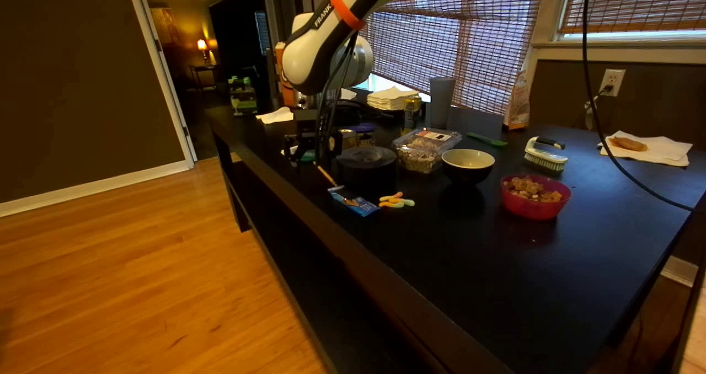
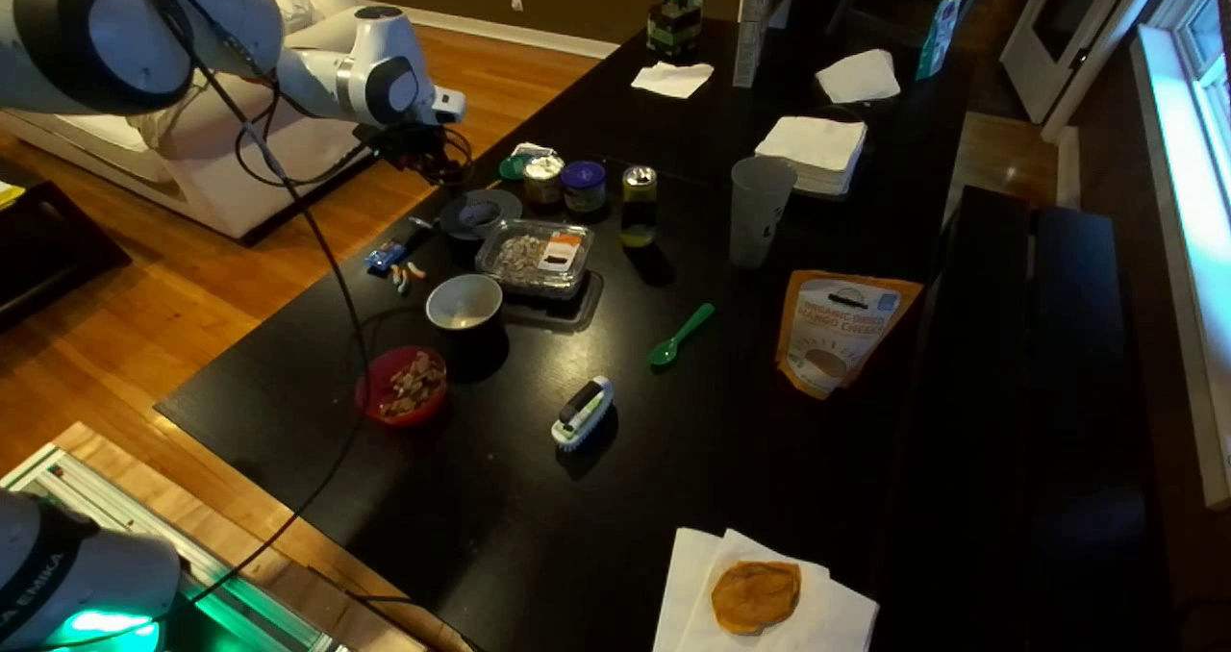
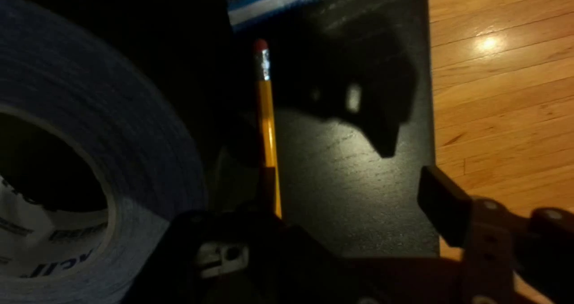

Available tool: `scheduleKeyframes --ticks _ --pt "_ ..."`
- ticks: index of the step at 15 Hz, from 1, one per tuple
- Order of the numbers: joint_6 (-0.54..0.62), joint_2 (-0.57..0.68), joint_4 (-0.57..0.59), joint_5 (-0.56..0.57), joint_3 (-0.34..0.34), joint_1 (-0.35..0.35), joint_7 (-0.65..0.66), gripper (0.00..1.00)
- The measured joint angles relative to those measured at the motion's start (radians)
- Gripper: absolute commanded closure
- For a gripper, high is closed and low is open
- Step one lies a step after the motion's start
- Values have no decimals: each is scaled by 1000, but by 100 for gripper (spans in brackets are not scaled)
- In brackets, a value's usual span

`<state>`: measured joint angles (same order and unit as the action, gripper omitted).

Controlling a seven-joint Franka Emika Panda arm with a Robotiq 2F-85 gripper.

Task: Put the pencil in the middle of the tape

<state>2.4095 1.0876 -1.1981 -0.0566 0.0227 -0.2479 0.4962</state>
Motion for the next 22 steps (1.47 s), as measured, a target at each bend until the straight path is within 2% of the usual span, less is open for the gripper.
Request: scheduleKeyframes --ticks 3,9,10,11,12,18,20,22 --pt "2 1 2 1 4 -4 0 25" --pt "5 25 11 9 31 -14 0 23" --pt "5 27 14 9 33 -17 0 34" --pt "4 30 17 9 34 -17 0 48" --pt "3 33 21 9 34 -17 0 49" --pt "-55 36 46 11 43 -15 -3 90" --pt "-73 34 54 12 42 -16 -7 99" --pt "-82 31 58 14 41 -18 -12 100"
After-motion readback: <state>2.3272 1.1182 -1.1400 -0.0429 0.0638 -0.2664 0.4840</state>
